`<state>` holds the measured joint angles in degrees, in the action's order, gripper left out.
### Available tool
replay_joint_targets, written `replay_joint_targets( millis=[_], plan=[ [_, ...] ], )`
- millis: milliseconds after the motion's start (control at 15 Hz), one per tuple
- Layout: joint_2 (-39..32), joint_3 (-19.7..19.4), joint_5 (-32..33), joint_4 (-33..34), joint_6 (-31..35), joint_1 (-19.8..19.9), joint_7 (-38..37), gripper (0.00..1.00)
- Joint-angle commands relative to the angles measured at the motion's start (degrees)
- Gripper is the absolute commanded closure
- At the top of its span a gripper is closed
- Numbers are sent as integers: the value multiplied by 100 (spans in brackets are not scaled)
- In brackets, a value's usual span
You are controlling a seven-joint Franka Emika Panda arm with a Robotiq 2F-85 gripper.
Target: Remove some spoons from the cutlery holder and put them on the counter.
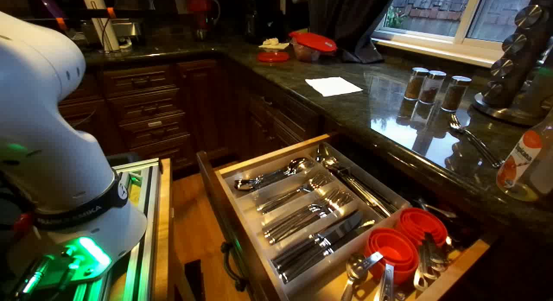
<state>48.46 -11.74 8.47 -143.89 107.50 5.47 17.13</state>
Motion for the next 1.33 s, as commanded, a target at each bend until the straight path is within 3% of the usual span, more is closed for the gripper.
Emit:
replay_joint_targets(
  millis=[0, 667, 1267],
  plan=[
    [1, -17, 15, 10, -11, -28, -17, 0],
    [-56, -12, -11, -59, 2, -118, 76, 0],
    [-525, 408, -50, -1333, 430, -545, -112, 0]
  ],
)
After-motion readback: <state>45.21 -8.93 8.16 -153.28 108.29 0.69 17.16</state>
